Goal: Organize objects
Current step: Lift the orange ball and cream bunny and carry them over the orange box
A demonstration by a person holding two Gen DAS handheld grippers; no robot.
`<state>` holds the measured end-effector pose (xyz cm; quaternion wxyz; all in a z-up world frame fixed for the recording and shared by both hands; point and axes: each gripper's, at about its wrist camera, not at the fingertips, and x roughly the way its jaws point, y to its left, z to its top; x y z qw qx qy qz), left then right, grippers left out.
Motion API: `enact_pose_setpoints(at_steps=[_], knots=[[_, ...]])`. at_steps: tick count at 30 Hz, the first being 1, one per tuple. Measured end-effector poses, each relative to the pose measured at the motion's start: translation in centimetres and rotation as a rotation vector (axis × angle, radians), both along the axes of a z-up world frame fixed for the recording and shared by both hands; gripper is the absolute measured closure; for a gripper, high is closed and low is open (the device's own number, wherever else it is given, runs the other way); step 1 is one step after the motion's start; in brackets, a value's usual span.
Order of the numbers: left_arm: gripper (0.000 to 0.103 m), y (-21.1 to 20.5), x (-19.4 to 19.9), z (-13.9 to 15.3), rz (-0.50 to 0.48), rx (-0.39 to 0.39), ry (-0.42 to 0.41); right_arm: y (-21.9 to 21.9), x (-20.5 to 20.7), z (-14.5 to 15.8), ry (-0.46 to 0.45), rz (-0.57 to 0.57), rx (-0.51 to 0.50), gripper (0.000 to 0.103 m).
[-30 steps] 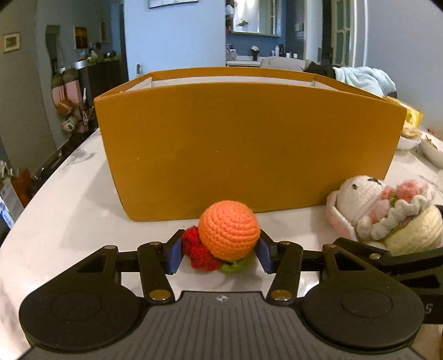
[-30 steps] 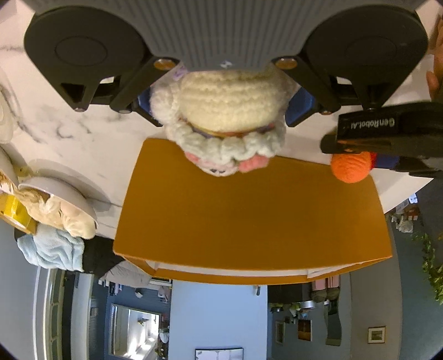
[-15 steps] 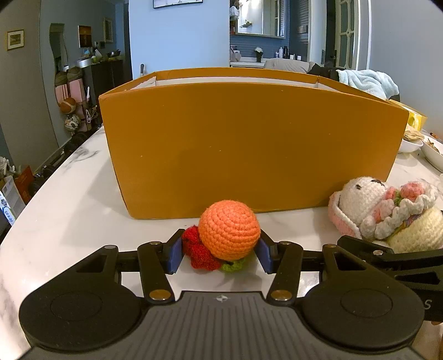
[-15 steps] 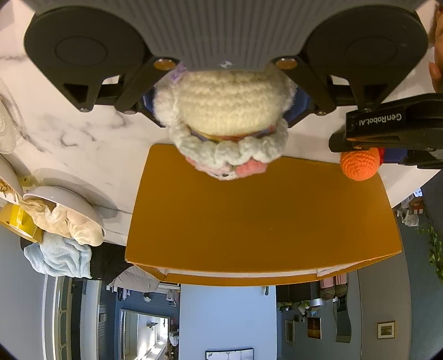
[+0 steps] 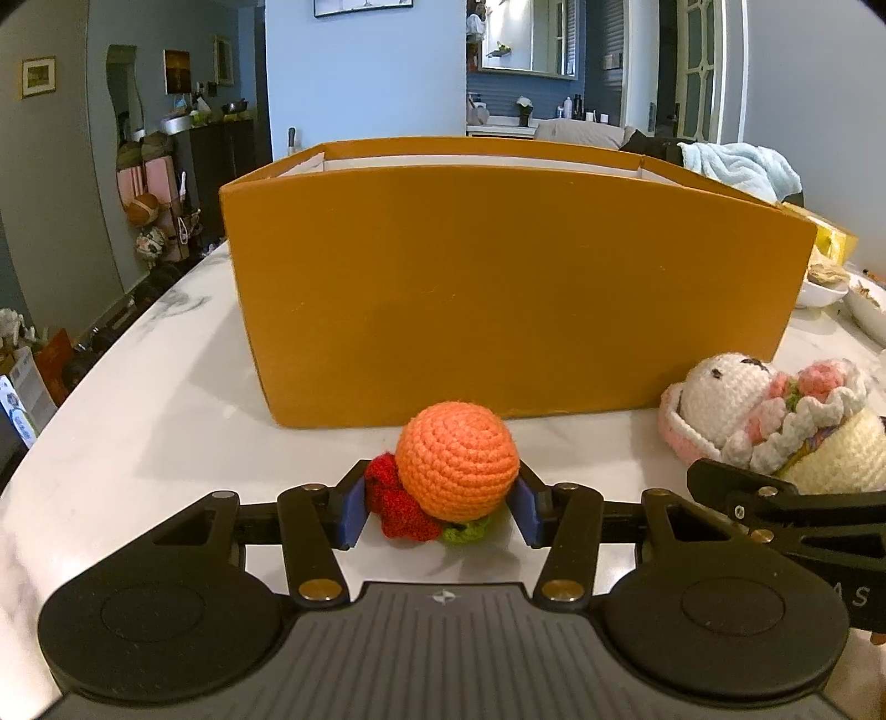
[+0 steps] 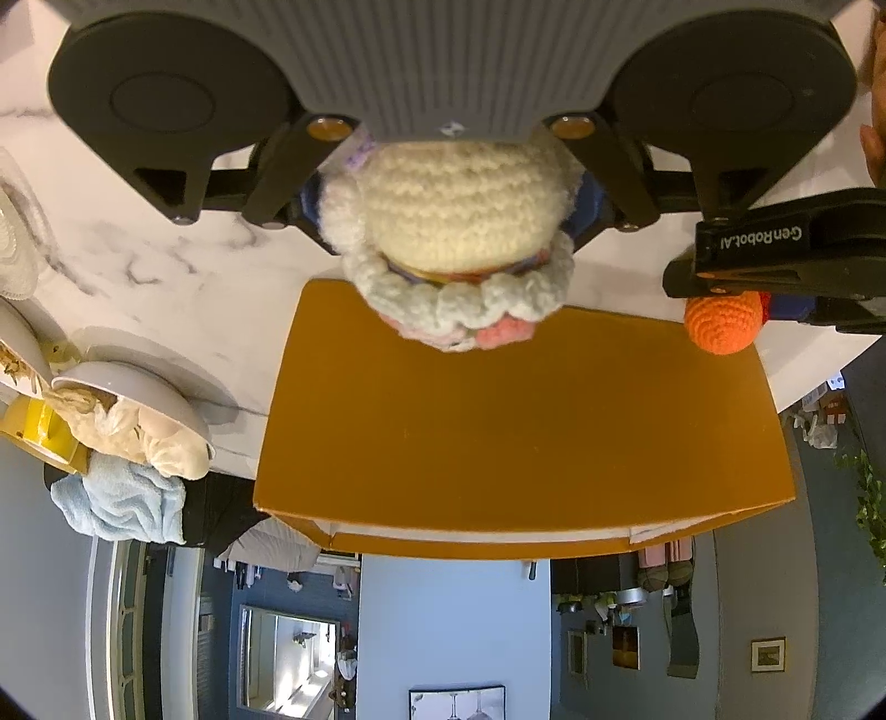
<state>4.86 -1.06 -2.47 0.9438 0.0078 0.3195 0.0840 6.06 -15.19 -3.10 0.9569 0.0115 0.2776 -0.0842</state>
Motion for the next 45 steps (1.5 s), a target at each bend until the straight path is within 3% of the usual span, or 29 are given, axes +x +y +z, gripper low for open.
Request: enact_pose_setpoints(at_steps=[19, 30, 38, 45], knots=[[0.044, 1.2, -2.3, 1.8, -0.022, -0.047, -0.015, 1.7, -4.1, 3.2, -0.067, 0.048, 0.041, 0.028], [0.044, 0.9, -3.0, 6.8, -0.076, -0.031, -0.103, 1.8, -5.7, 8.7, -0.17, 0.08, 0.03, 0.027], [0.044, 1.6, 2.0, 12.2, -0.094, -0.02, -0.181, 0.5, -1.4, 14.2, -0.245, 0.11, -0.005, 0.027], [0.044, 2.7, 10.1, 13.0, -0.067, 0.004, -0.141, -2.0, 6.9, 15.9, -0.183, 0.087, 0.036, 0.027]])
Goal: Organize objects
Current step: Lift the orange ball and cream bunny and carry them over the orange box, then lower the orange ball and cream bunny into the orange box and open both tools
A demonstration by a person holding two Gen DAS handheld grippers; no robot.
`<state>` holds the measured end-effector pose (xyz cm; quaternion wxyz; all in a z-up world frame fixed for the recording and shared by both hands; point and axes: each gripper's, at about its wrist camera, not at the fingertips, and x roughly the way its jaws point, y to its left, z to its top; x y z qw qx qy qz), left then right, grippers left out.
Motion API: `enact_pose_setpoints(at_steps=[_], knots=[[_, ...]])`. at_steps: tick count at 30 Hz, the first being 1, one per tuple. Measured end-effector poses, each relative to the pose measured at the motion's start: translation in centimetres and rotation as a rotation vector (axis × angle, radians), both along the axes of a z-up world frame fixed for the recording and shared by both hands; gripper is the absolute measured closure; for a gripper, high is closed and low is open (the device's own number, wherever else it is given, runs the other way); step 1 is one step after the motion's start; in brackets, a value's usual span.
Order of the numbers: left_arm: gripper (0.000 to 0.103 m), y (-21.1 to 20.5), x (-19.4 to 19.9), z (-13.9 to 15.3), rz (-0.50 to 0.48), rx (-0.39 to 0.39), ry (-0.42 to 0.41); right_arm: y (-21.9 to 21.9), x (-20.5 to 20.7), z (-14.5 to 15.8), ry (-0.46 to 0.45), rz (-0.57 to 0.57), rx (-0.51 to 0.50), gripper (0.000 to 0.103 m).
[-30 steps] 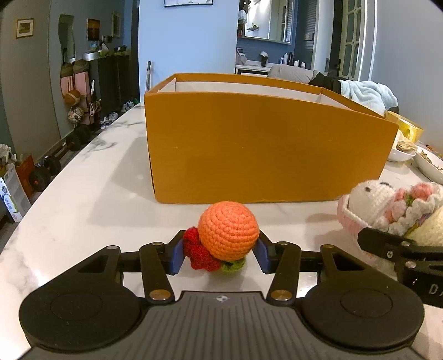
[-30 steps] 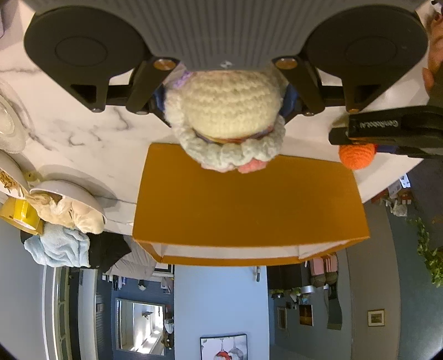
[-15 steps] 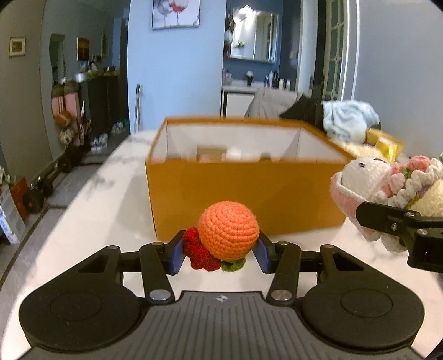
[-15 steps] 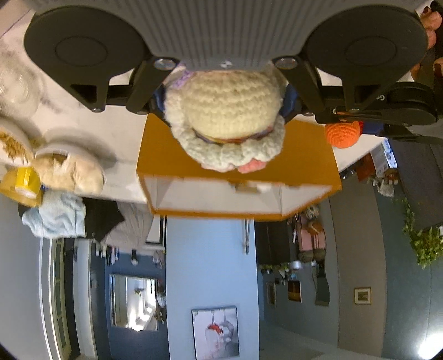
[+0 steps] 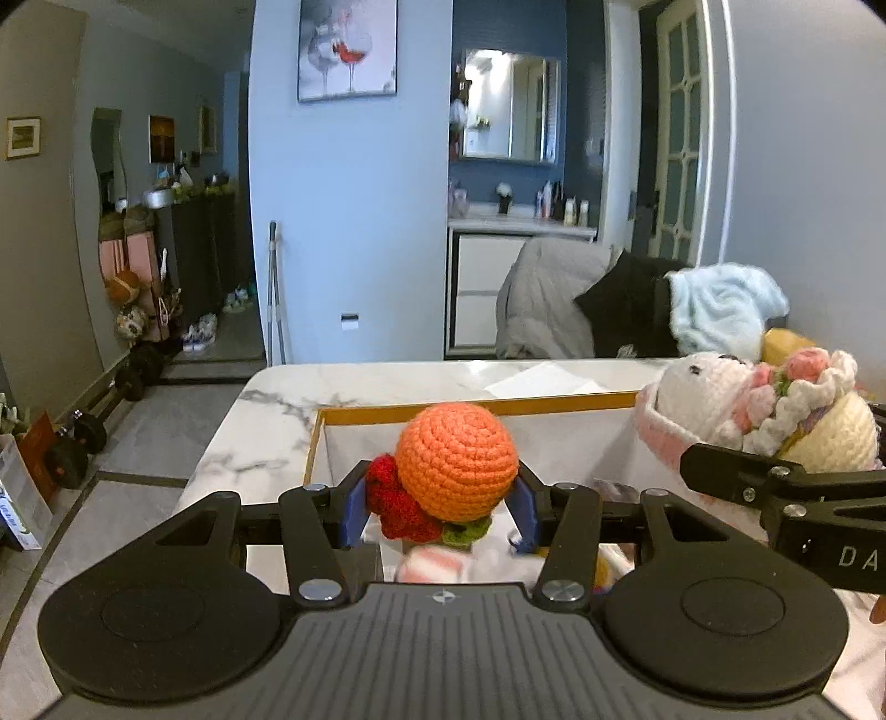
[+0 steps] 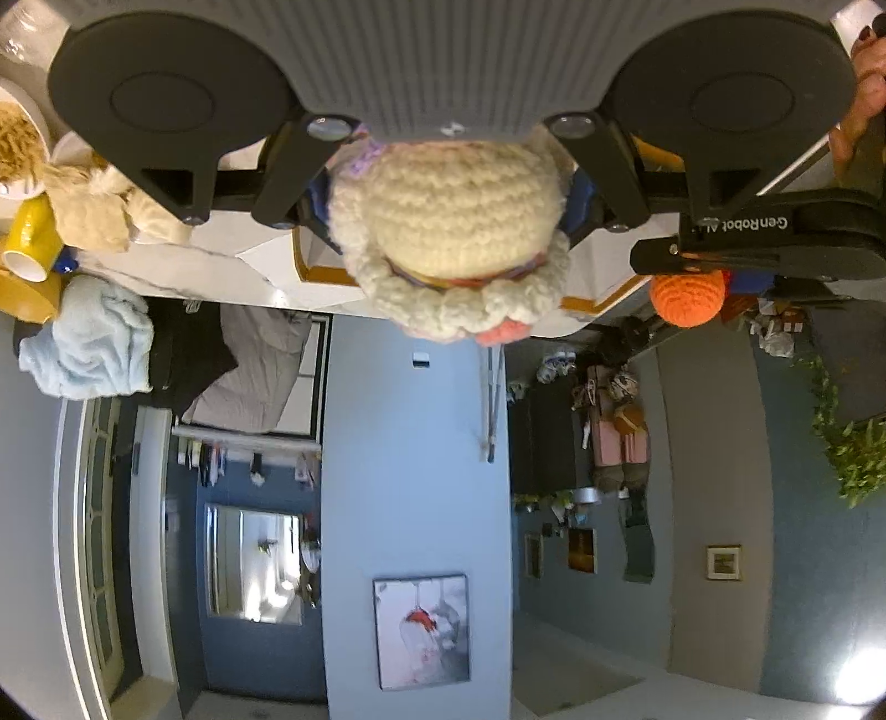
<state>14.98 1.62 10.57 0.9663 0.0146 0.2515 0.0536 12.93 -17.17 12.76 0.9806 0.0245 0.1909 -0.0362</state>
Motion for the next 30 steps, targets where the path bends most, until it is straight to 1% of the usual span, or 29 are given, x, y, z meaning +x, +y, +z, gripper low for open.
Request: enact_pose_setpoints(at_steps=[3, 6, 12, 17, 19, 23, 30], knots=[[0.044, 0.2, 3.4, -1.0, 0.012, 0.012, 0.07, -1.1, 3.8, -0.6, 0.062, -0.02, 0.025, 0.027], [0.044, 0.6, 5.7, -2.2, 0.021, 0.003, 0.14, -2.1, 7.1, -1.9, 0.139, -0.04, 0.045, 0.027], [0.044, 1.1, 7.3, -3.6, 0.038, -0.03, 0.215, -3.4, 10.9, -4.5, 0.262, -0.073, 0.092, 0.027], [0.044, 0.8, 7.9, -4.4, 0.039, -0.009, 0.27, -3.9, 12.5, -5.7, 0.323, -0.099, 0.124, 0.027], [0.044, 1.0, 8.2, -4.8, 0.042, -0.024, 0.29, -3.8, 12.8, -5.8, 0.34, -0.109, 0.111, 0.027], [0.044, 1.2, 8.4, -5.2, 0.046, -0.026, 0.324, -3.6, 13.4, -5.9, 0.385, -0.12, 0.1, 0.027], [0.044, 1.2, 8.7, -5.5, 0.064, -0.009, 0.376, -2.8, 14.2, -6.2, 0.448, -0.13, 0.039, 0.026]])
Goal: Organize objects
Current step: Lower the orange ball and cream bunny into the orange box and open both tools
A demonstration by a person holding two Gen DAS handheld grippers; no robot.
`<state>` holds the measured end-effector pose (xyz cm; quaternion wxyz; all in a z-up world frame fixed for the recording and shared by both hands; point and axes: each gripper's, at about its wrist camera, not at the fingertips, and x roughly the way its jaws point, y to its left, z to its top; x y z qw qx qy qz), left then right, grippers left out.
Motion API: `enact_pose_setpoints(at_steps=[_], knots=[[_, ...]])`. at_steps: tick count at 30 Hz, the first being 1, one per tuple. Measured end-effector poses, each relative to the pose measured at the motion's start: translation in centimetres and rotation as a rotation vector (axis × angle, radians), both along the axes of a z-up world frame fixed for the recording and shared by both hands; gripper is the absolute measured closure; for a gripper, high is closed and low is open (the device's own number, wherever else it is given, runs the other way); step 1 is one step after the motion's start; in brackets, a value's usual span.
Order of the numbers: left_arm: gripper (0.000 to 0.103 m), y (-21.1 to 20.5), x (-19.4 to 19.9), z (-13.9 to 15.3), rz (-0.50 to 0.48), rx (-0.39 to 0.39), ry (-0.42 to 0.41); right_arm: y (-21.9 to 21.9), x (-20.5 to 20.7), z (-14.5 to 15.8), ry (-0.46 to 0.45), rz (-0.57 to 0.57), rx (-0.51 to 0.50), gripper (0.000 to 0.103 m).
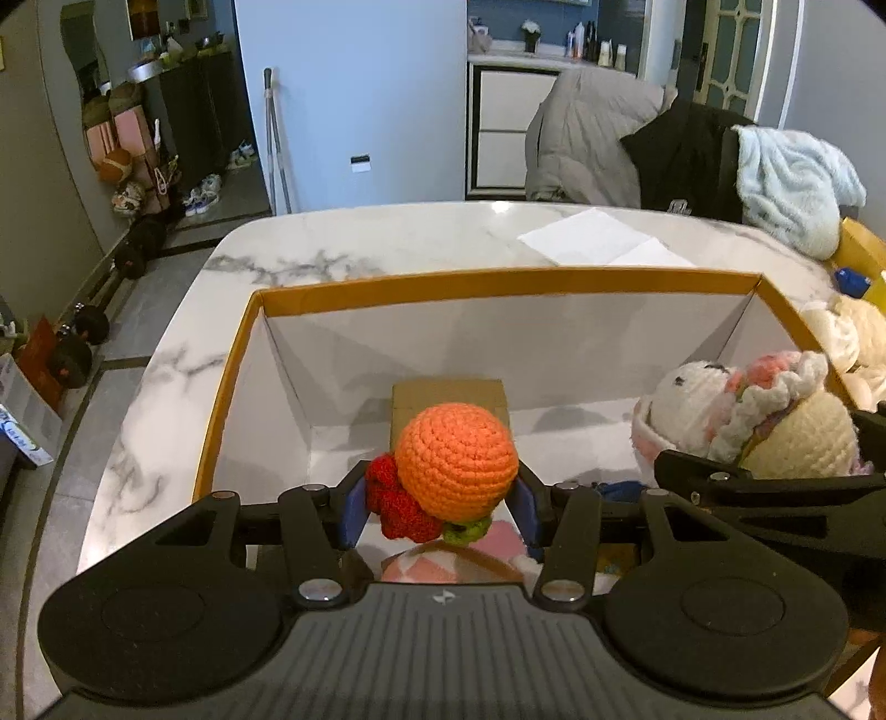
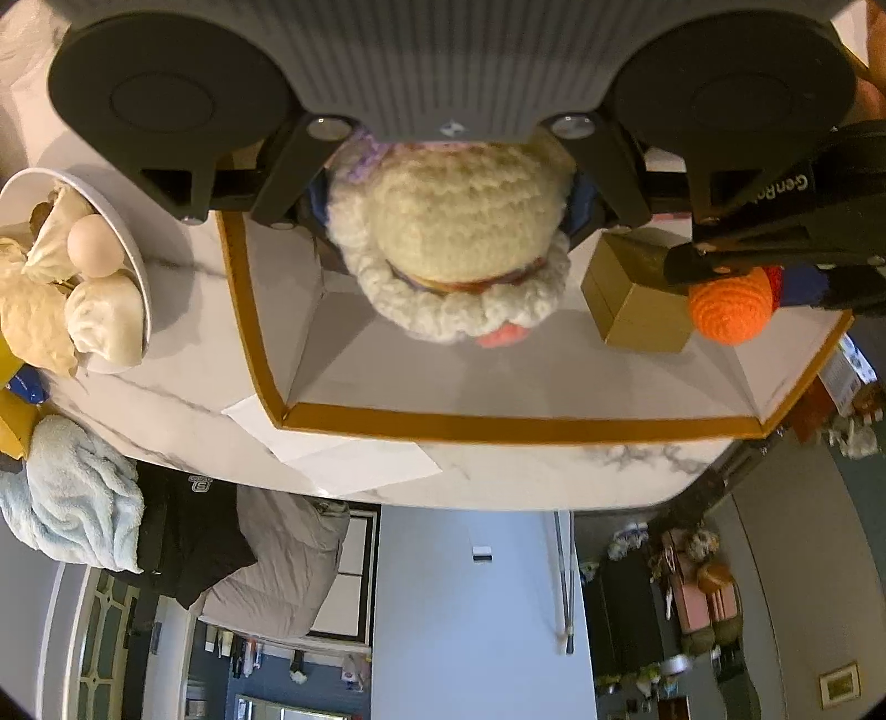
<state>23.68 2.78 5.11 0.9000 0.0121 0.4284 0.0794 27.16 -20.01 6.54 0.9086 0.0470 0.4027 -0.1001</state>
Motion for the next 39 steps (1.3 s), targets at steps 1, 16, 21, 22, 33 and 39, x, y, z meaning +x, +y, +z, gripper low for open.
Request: enact_pose_setpoints(at_steps=[1, 16, 21, 22, 33, 39], knots=[[0.044, -0.1, 0.2, 0.0, 0.002, 0.002, 0.008, 0.2, 0.1, 0.0, 0.013, 0.0, -0.01, 0.026], [0.044, -0.5, 1.4, -0.5, 0.028, 0.048, 0.106, 1.1, 1.0, -0.8, 0.114, 0.005, -0.09, 0.024], [0.049, 0.1, 2.0, -1.0, 0.045, -0.009, 0.17, 1.3, 1.3, -1.0, 0.144, 0.009, -0.114, 0.024], [0.05, 0.2, 2.1, -1.1, 0.051, -0.016, 0.177, 1.3, 1.3, -1.0, 0.147, 0.007, -0.116, 0.024], [0.045, 0.6, 2.0, -0.9, 0.057, -0.055, 0.162, 1.2, 1.8, -1.2, 0.171, -0.007, -0.116, 0.021], [0.045, 0.5, 2.0, -0.9, 0.057, -0.036, 0.157, 1.2, 1.8, -1.1, 0.173, -0.012, -0.119, 0.019]])
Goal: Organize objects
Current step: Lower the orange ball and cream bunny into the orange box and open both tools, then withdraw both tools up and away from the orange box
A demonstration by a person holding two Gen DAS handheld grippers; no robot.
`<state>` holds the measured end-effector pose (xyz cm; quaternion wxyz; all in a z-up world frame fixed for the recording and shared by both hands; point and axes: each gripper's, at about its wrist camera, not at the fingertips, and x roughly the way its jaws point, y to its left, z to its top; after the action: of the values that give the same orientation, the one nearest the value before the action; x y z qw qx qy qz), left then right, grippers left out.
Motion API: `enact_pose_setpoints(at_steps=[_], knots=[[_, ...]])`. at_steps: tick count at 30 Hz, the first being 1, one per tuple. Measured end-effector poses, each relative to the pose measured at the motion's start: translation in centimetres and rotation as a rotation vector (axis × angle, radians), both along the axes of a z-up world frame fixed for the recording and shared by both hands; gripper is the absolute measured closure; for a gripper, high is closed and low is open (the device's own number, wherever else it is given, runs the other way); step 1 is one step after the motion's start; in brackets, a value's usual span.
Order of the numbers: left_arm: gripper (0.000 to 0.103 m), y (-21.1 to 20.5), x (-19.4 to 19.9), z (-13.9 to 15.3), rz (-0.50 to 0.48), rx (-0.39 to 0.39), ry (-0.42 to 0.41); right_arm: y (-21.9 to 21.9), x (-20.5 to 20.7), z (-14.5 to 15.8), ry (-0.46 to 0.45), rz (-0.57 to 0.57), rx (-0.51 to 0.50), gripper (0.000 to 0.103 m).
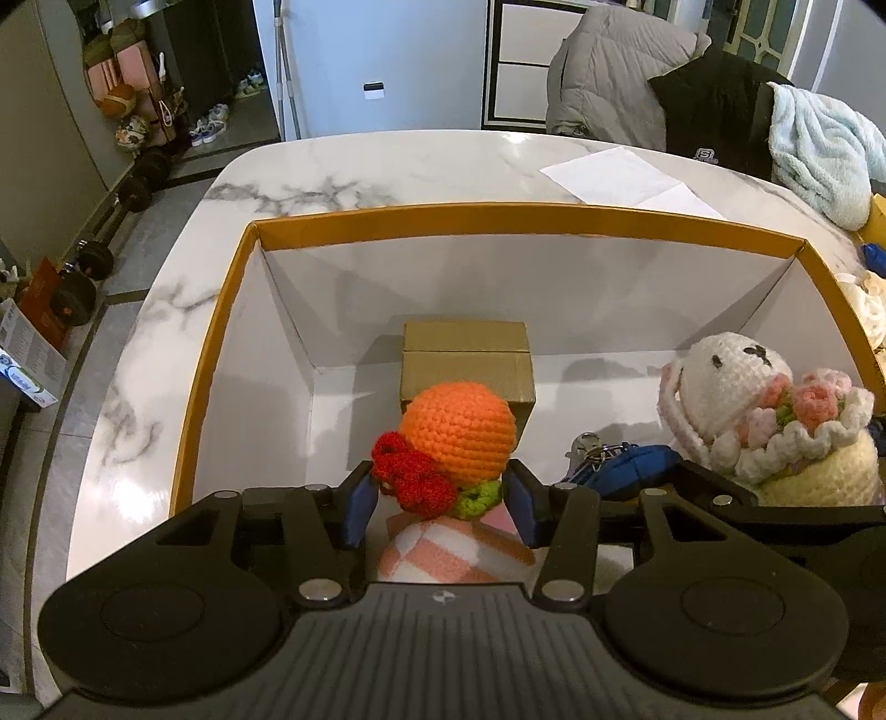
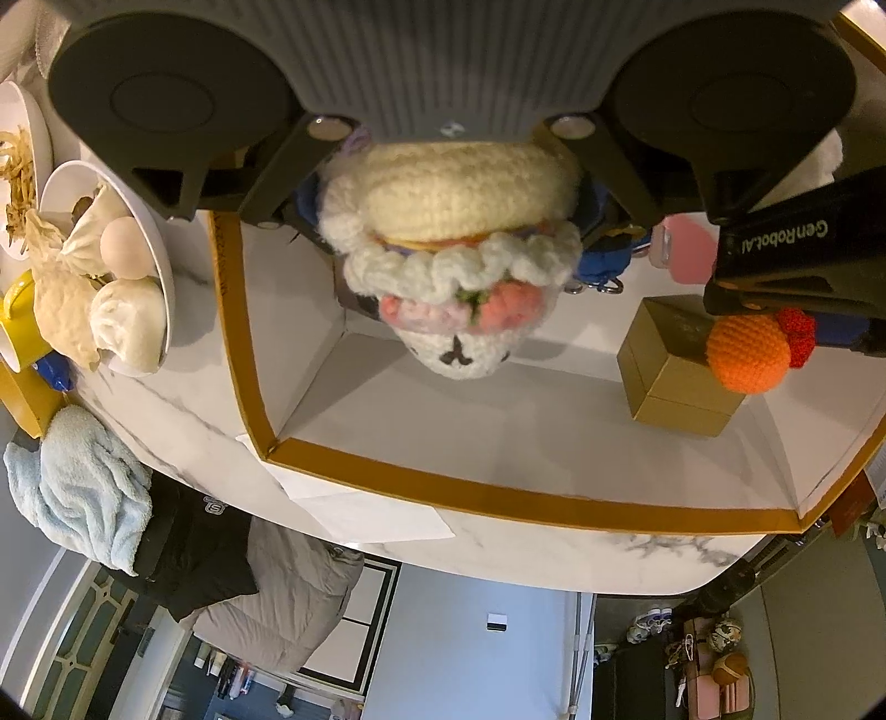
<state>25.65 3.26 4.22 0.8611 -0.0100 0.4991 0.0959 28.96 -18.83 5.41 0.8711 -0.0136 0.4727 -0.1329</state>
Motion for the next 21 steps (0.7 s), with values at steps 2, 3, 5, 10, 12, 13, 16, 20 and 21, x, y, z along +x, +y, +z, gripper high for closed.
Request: enact_pose_setpoints(at_steps=[2, 3, 5, 10, 12, 13, 16, 20, 21], knots=[[0.044, 0.0, -0.2, 0.1, -0.003, 0.003, -0.003, 0.0, -0.1, 0.1, -0.004, 0.0, 0.001, 0.019], [0.043, -0.1, -0.3, 0.2, -0.004, 0.004, -0.006, 0.0, -0.3, 0.1, -0.008, 0.0, 0.003, 0.018], [0.039, -0.2, -0.6, 0.4, -0.007, 0.017, -0.025, 0.0, -0.6, 0.1, -0.018, -0.001, -0.002, 0.015], [0.026, -0.5, -1.3, 0.9, -0.025, 0.007, -0.058, 0.1, -1.6, 0.3, -0.042, 0.012, -0.022, 0.007], [0.026, -0.6, -1.6, 1.0, -0.024, 0.007, -0.062, 0.3, -1.9, 0.4, -0.048, 0.022, -0.032, 0.007], [0.026, -0.6, -1.7, 1.0, -0.025, 0.006, -0.063, 0.5, -2.1, 0.5, -0.05, 0.029, -0.041, 0.007], [0.026, -0.5, -2.3, 1.3, -0.029, -0.008, -0.071, 1.1, -2.5, 0.8, -0.06, 0.052, -0.069, 0.006], [0.021, -0.5, -3.3, 2.1, -0.025, -0.013, -0.098, 1.8, -3.6, 1.6, -0.093, 0.071, -0.11, 0.006], [0.021, -0.5, -3.6, 2.4, -0.027, -0.017, -0.112, 2.0, -3.9, 1.9, -0.108, 0.073, -0.123, 0.006]])
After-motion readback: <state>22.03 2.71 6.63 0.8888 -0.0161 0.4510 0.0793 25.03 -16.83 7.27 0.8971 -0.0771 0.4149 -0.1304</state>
